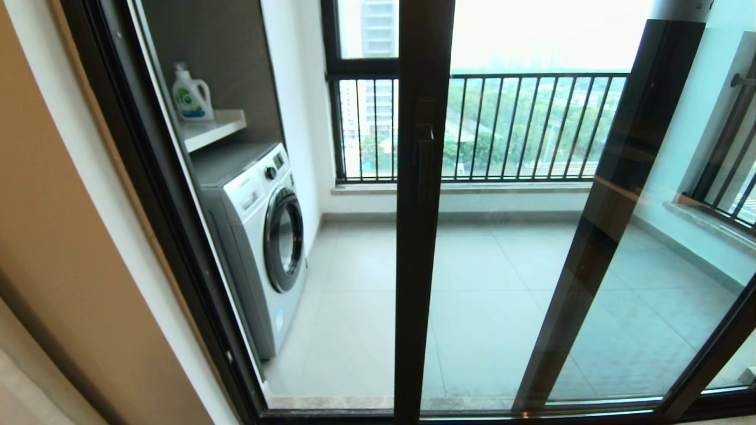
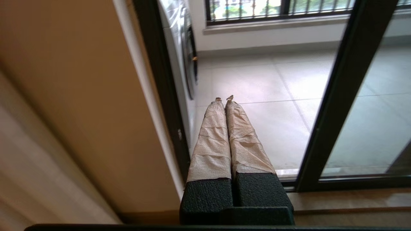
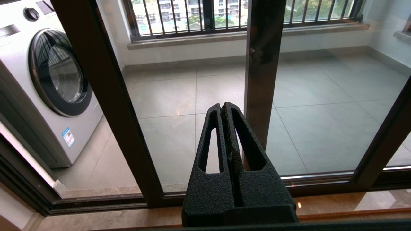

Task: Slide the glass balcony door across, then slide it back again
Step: Open the slid door

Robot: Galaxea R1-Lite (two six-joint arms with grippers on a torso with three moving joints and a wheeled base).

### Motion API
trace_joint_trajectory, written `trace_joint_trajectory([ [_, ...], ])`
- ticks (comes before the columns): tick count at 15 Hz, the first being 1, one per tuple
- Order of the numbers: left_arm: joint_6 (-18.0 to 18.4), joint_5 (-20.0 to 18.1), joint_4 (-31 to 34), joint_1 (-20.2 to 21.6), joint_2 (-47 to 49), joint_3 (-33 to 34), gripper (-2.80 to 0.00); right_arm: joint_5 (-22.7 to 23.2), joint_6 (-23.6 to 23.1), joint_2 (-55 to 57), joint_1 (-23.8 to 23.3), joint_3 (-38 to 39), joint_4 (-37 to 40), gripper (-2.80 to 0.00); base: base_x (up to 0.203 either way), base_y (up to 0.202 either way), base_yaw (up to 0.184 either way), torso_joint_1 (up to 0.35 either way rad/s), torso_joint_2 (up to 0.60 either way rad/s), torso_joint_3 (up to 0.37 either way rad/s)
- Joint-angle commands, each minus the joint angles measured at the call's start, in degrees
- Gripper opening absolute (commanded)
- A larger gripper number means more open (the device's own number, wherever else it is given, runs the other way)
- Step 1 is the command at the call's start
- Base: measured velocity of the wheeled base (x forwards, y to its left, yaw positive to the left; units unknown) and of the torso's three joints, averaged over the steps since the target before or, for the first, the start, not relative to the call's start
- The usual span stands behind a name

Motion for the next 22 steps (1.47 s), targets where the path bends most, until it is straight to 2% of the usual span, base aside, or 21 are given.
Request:
trace_joint_trajectory([
  [1, 1.6, 0.3, -0.1, 0.0, -0.1, 1.0, -2.80, 0.0, 0.0, -0.1, 0.0, 0.7, 0.0, -2.80, 0.000, 0.000, 0.000, 0.000, 0.00, 0.000],
  [5, 1.1, 0.6, 0.0, 0.0, -0.2, 1.0, -2.80, 0.0, 0.0, -0.1, 0.0, 0.7, 0.0, -2.80, 0.000, 0.000, 0.000, 0.000, 0.00, 0.000],
  [6, -0.2, 0.7, 0.0, 0.0, -0.2, 1.0, -2.80, 0.0, 0.0, -0.1, 0.0, 0.7, 0.0, -2.80, 0.000, 0.000, 0.000, 0.000, 0.00, 0.000],
  [7, -3.5, 1.0, -0.2, 0.0, -0.2, 1.0, -2.80, 0.0, 0.0, -0.1, 0.0, 0.7, 0.0, -2.80, 0.000, 0.000, 0.000, 0.000, 0.00, 0.000],
  [8, -5.3, 1.7, -0.3, 0.0, -0.2, 1.0, -2.80, 0.0, 0.0, -0.1, 0.0, 0.7, 0.0, -2.80, 0.000, 0.000, 0.000, 0.000, 0.00, 0.000],
  [22, -5.4, 1.7, -0.3, 0.0, -0.2, 1.0, -2.80, 0.0, 0.0, -0.1, 0.0, 0.7, 0.0, -2.80, 0.000, 0.000, 0.000, 0.000, 0.00, 0.000],
])
